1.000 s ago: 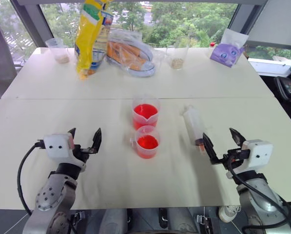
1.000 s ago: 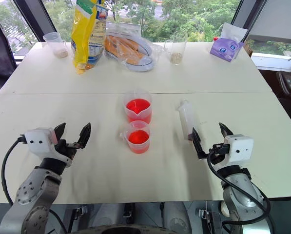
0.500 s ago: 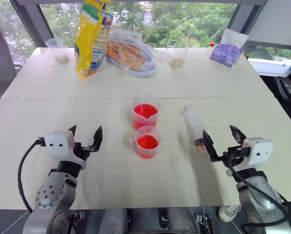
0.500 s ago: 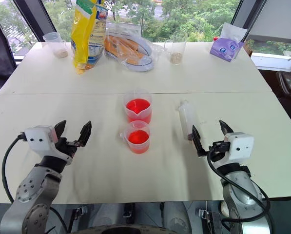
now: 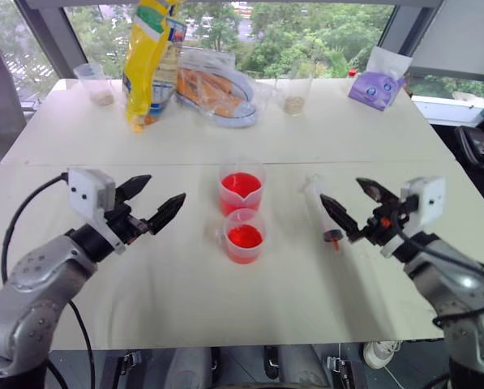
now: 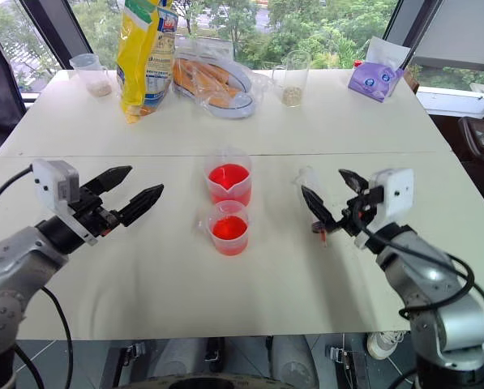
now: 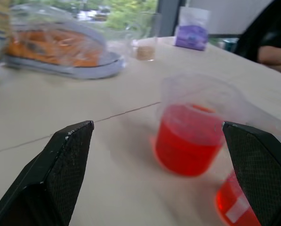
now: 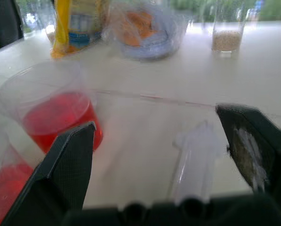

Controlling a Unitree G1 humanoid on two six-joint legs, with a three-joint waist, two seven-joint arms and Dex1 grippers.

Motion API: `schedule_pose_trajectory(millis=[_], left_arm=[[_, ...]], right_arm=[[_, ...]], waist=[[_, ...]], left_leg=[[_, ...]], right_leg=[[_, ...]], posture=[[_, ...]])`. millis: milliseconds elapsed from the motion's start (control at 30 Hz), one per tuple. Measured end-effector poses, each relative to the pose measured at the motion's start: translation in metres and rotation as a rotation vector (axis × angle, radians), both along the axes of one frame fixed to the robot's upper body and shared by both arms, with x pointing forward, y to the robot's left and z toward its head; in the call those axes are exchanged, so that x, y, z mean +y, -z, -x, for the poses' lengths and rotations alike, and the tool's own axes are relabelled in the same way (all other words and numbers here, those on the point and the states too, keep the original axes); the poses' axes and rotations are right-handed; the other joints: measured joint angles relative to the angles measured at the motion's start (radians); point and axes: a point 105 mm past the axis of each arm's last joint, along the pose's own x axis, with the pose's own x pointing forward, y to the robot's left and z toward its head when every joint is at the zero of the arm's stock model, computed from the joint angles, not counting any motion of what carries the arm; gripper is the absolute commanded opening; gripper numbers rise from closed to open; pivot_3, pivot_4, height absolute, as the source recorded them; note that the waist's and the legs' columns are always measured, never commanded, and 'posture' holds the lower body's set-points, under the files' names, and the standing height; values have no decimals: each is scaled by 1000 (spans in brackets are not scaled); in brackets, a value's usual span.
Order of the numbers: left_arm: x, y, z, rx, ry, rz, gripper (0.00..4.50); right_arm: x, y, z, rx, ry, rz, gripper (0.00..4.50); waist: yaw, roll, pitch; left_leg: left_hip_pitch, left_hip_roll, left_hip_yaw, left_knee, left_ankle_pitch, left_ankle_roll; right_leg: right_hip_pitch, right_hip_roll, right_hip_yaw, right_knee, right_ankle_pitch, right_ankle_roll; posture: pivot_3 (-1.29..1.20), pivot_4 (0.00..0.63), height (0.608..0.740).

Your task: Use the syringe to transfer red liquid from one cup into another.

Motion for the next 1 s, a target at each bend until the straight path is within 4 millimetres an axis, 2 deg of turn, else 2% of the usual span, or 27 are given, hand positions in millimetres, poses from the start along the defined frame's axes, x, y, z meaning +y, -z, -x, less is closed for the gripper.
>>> schedule_pose_trajectory(millis=[133, 300, 433, 533, 667, 933, 1000], left_arm=[[-4, -11, 0, 6, 116, -29, 4500], [-5, -11, -5, 21, 165, -26, 4500], [-3, -11, -9, 21, 156, -36, 4500], [-3, -15, -11, 1, 151, -45, 4500], [-3, -12, -11, -1, 137, -38, 4500], [-5, -10, -9, -15, 121, -37, 4500], [-5, -10, -9, -19, 112, -40, 4500]], right_arm=[[-5, -13, -20, 232, 4, 39, 4446], [-6, -2, -38, 522, 21, 42, 4446], [-9, 9, -49, 640, 50, 102, 4446], [-8, 19, -54, 701, 71, 166, 4446], [-7, 43, -56, 781, 67, 235, 4446], [-4, 61, -64, 804, 37, 321, 4446], [-4, 62, -66, 800, 30, 335, 3925]], waist=[[0, 0, 0], [1, 0, 0], [0, 0, 0], [-3, 0, 0], [-5, 0, 0], [-17, 0, 0], [-18, 0, 0]], left_leg=[[-1, 0, 0, -1, 0, 0], [-3, -1, 0, -2, -1, 1], [-4, -1, 2, -2, -1, 3], [-4, -2, 2, -2, -2, 3], [-4, -1, 2, -2, -2, 3], [-4, -1, 1, -2, -2, 3], [-4, -1, 1, -2, -2, 3]], right_leg=[[-1, 0, 0, 0, 0, -1], [-2, 0, 0, -1, -1, -2], [-2, 0, 0, -2, 0, -1], [-2, 0, -1, -3, 0, -1], [-2, 1, -1, -2, 0, 0], [-3, 1, -1, -2, 2, 3], [-3, 1, -1, -1, 2, 3]], posture=[[0, 150, 740], [0, 150, 740], [0, 150, 740], [0, 150, 740], [0, 150, 740], [0, 150, 740], [0, 150, 740]])
